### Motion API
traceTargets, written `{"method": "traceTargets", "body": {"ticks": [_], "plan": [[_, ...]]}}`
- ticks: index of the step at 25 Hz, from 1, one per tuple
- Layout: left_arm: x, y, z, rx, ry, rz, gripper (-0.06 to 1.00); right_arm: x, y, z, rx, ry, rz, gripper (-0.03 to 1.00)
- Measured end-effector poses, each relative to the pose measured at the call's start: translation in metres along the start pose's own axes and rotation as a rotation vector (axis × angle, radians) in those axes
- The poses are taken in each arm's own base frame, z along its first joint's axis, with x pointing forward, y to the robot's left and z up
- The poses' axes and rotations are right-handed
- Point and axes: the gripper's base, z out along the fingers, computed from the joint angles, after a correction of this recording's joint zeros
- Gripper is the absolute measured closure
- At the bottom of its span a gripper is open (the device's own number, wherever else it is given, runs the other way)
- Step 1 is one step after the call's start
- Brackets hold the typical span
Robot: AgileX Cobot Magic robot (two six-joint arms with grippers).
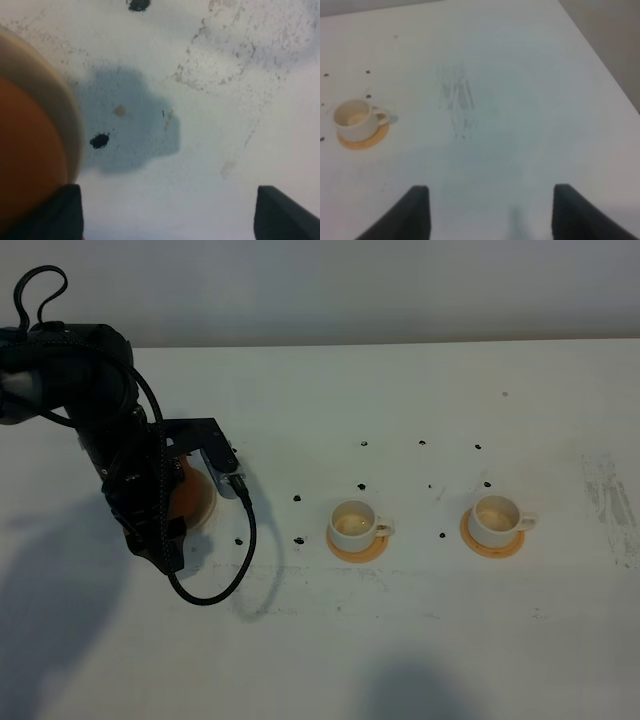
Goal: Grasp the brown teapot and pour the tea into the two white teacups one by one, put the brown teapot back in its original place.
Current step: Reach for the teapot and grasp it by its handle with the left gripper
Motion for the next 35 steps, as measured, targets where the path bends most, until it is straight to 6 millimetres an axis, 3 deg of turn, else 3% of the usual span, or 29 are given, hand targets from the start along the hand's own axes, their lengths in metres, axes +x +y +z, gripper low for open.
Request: {"method": "traceTargets", "body": {"ticks": [21, 29, 35], "plan": [[-0.004, -0.002, 0.0, 0.027, -0.055, 0.028, 0.27, 0.0, 0.0, 0.0, 0.0, 0.0, 0.0, 0.46], [-0.008, -0.01, -0.001, 0.112, -0.099, 0.012, 0.3, 0.0, 0.0, 0.0, 0.0, 0.0, 0.0, 0.46], [-0.009, -0.017, -0.018, 0.05, -0.086, 0.03, 0.31, 0.0, 0.0, 0.0, 0.0, 0.0, 0.0, 0.46]]}}
